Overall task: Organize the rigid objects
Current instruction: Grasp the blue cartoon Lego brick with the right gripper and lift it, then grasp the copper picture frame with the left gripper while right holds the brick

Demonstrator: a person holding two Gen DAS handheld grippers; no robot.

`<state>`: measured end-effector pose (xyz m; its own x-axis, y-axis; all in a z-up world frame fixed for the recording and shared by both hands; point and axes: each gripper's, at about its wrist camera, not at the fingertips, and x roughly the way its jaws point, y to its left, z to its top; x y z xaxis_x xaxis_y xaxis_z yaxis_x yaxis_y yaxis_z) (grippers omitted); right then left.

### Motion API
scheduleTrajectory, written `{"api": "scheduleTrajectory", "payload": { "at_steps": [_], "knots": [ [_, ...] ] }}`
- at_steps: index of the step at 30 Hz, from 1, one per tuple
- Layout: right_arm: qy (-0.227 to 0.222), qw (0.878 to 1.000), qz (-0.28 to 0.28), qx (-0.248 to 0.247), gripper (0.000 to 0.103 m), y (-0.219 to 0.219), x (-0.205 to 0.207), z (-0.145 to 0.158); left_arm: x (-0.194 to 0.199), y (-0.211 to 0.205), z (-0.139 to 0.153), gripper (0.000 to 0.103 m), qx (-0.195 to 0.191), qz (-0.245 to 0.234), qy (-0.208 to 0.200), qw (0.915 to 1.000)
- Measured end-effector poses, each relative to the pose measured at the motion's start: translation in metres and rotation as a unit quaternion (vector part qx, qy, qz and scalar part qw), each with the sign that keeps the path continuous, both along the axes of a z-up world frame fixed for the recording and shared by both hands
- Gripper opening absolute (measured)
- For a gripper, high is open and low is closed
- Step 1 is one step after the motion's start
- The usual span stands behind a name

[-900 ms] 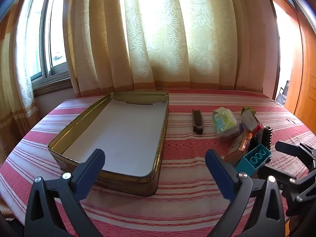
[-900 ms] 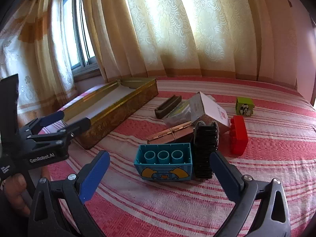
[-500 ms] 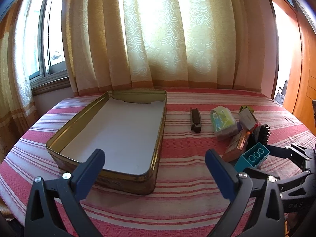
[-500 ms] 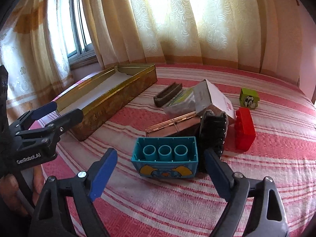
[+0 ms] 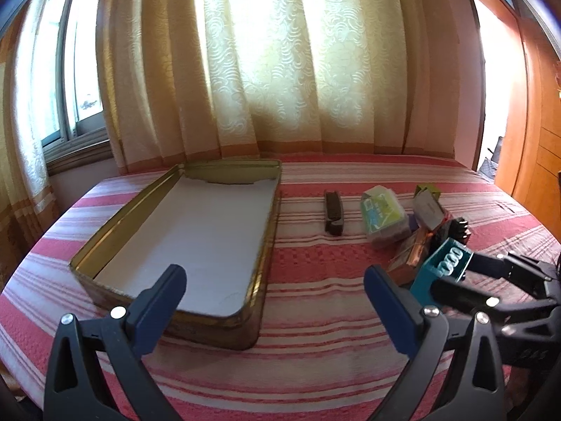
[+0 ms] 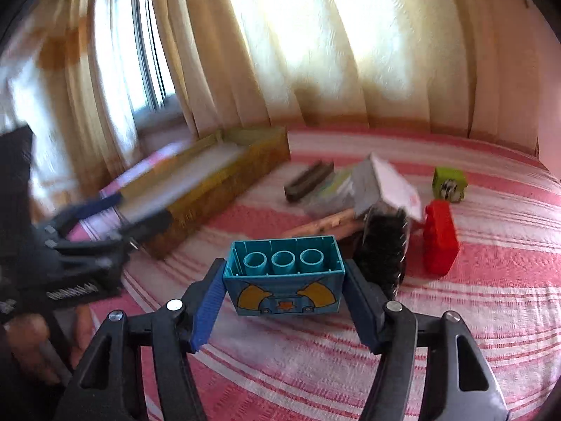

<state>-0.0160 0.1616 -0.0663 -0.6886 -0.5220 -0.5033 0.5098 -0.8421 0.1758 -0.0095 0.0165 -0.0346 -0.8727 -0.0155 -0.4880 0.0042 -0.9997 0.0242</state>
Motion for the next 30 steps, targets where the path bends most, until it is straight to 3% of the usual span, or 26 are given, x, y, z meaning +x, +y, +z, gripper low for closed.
{"api": "scheduleTrajectory", "payload": {
  "at_steps": [3,7,14,25,30],
  "knots": [
    [0.033,0.999,-0.027,-0.027,0.067,0.013,0.007,0.012,-0.008,0.011,0.002,0.103,-0.009,-0.008,-0.004,0.9999],
    [0.064,0.994,-0.091,-0.023,0.067,0.034,0.007,0.025,-0.020,0.030,0.004,0.103,-0.002,-0.045,-0.020,0.9988],
    [0.057,0.986,-0.155,-0.016,0.067,0.061,-0.018,0.033,-0.050,0.067,-0.007,0.103,-0.010,-0.097,-0.069,0.9929],
    [0.061,0.984,-0.169,-0.008,0.066,0.061,-0.033,0.028,-0.068,0.098,-0.016,0.102,-0.050,-0.132,-0.113,0.9835],
    [0.065,0.983,-0.173,-0.011,0.066,0.064,-0.033,0.026,-0.078,0.100,-0.022,0.092,-0.040,-0.148,-0.150,0.9768]
  ]
}}
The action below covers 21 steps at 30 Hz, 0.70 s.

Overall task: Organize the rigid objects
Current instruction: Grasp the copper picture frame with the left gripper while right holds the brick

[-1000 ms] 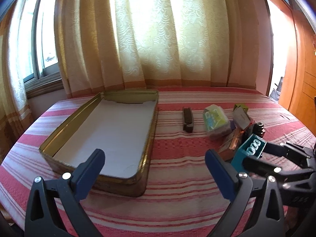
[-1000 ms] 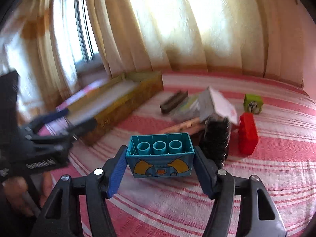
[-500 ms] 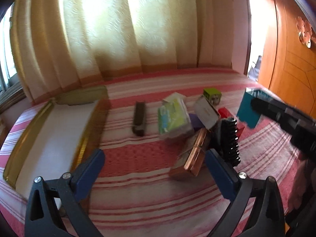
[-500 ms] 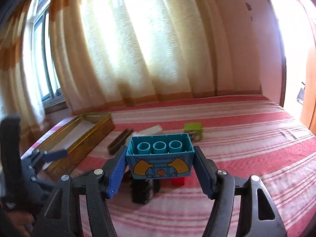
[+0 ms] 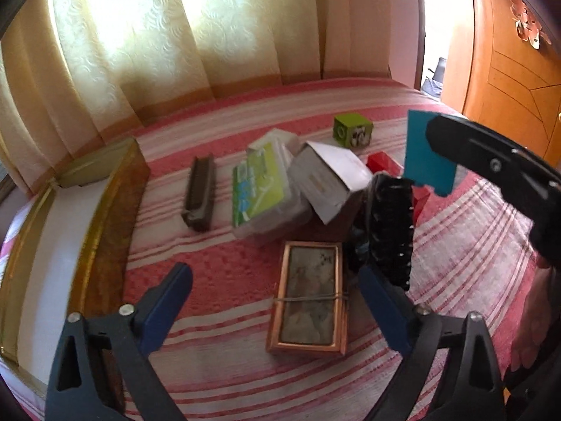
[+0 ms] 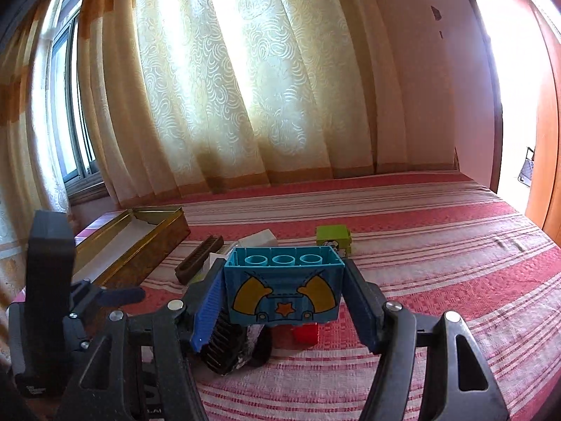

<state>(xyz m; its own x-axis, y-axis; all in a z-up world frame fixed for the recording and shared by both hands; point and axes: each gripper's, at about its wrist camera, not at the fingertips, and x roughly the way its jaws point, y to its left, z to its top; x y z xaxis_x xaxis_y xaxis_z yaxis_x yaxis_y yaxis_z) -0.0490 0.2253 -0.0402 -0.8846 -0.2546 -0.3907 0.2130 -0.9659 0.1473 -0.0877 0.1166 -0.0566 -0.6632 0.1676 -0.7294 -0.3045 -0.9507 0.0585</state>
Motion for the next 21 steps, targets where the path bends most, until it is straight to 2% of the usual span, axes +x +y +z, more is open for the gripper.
{"api": "scheduleTrajectory", "payload": {
  "at_steps": [4,7,14,17,19,21],
  "knots": [
    [0.011,1.000,0.000,-0.001,0.066,0.001,0.004,0.002,0.003,-0.001,-0.002,0.087,0.003,-0.001,-0.006,1.0000],
    [0.020,1.000,0.000,0.012,0.066,-0.004,0.008,0.003,0.005,0.002,-0.002,0.079,-0.001,-0.012,-0.007,0.9999],
    [0.033,0.999,0.001,0.013,0.066,-0.003,0.012,0.004,0.009,0.008,-0.001,0.045,0.013,-0.049,-0.009,0.9987],
    [0.036,0.999,-0.001,0.010,0.066,-0.002,0.013,0.005,0.008,0.006,-0.002,0.044,0.015,-0.049,-0.009,0.9987],
    [0.039,0.999,-0.003,0.011,0.066,-0.003,0.014,0.005,0.006,0.005,-0.003,0.048,0.019,-0.047,-0.015,0.9986],
    [0.042,0.999,-0.003,0.010,0.066,-0.003,0.014,0.005,0.001,0.006,-0.007,0.060,0.008,-0.038,-0.030,0.9988]
  ]
}}
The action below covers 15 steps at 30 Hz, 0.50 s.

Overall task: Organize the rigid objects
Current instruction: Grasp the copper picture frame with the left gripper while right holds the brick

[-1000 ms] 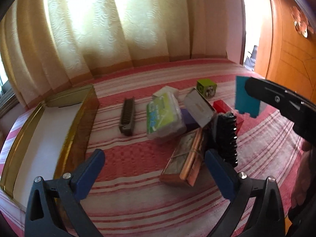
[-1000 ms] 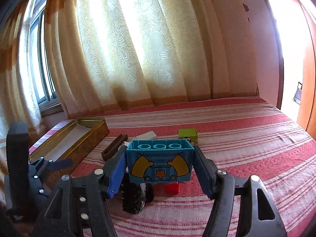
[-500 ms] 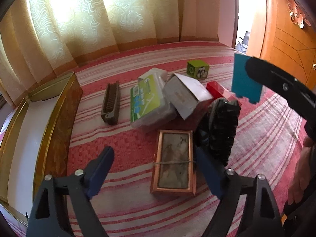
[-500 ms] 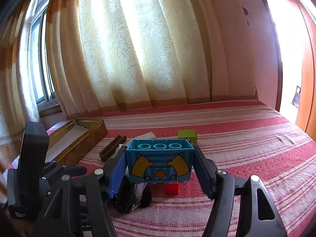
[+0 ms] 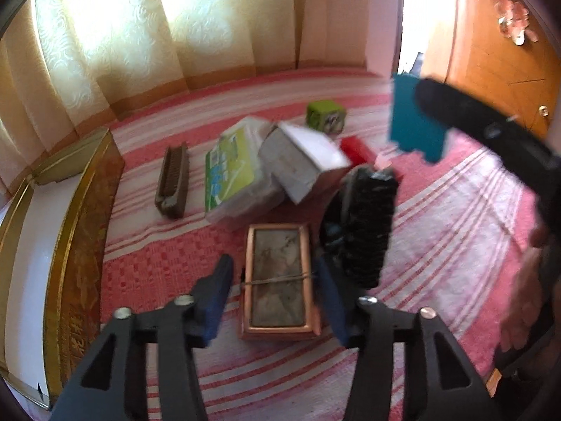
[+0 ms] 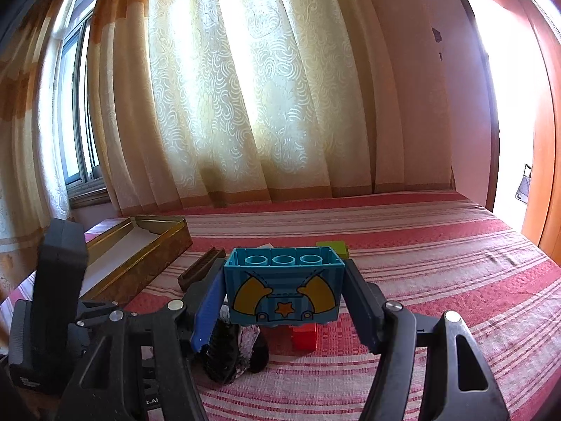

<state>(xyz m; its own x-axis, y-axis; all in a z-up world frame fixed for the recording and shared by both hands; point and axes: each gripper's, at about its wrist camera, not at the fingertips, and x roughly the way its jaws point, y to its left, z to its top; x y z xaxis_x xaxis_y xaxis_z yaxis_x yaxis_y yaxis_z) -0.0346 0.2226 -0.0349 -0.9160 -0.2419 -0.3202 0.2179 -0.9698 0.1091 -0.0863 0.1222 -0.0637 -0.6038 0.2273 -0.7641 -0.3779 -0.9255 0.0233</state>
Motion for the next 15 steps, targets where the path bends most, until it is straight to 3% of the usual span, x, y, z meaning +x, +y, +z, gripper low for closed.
{"api": "scheduleTrajectory", "payload": {
  "at_steps": [4,6,9,15],
  "knots": [
    [-0.001,1.000,0.000,-0.007,0.066,0.002,-0.001,0.000,0.000,0.003,-0.003,0.062,-0.005,-0.009,-0.003,0.9999],
    [-0.002,1.000,0.000,-0.011,0.066,0.002,-0.001,0.000,-0.001,0.003,-0.003,0.046,0.000,-0.013,-0.007,0.9999],
    [-0.001,1.000,0.001,-0.014,0.066,0.003,-0.001,0.000,-0.003,-0.003,-0.003,0.046,0.012,-0.007,-0.008,0.9999],
    [0.009,1.000,0.001,-0.016,0.066,0.004,0.003,0.002,0.012,-0.018,0.013,0.045,0.036,0.018,0.045,0.9982]
  ]
}}
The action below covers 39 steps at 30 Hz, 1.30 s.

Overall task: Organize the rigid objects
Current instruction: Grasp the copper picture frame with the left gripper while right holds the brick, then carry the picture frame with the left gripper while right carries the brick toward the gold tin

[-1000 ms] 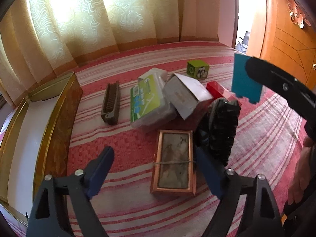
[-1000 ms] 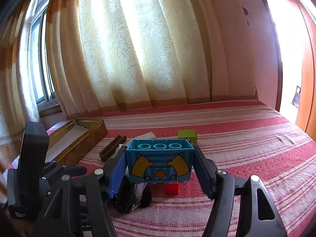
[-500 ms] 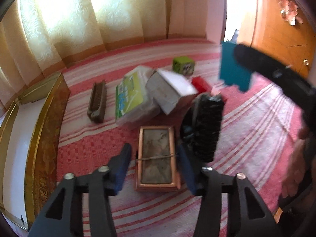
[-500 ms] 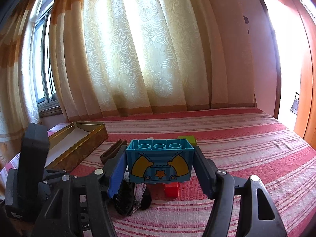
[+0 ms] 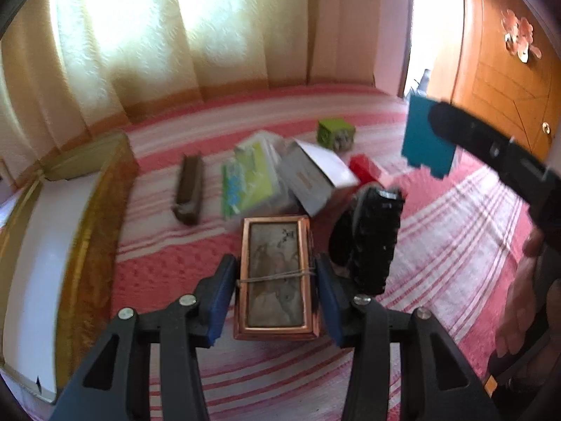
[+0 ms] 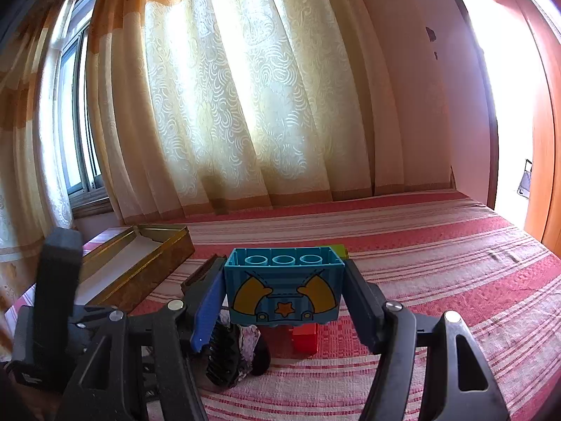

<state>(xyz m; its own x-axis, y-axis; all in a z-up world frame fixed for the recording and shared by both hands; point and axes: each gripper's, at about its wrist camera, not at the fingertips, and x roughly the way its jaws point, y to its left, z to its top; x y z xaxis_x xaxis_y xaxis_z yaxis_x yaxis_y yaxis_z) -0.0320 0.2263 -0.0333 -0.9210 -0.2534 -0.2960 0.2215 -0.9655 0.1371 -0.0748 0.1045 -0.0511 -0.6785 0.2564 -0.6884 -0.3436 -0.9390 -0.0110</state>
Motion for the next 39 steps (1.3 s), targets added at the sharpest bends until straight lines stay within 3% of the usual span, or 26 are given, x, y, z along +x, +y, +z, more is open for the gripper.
{"api": "scheduleTrajectory", "payload": {
  "at_steps": [13,25,39],
  "knots": [
    [0.025,1.000,0.009,0.013,0.066,-0.007,0.007,0.004,0.021,-0.025,0.019,0.046,0.030,0.062,0.092,0.9934],
    [0.036,0.999,0.027,0.026,0.066,-0.018,0.006,0.006,0.023,-0.047,0.022,0.045,0.072,0.091,0.107,0.9875],
    [0.041,0.997,0.051,0.039,0.066,-0.039,0.004,0.005,0.024,-0.064,0.024,0.046,0.062,0.122,0.135,0.9814]
  ]
}}
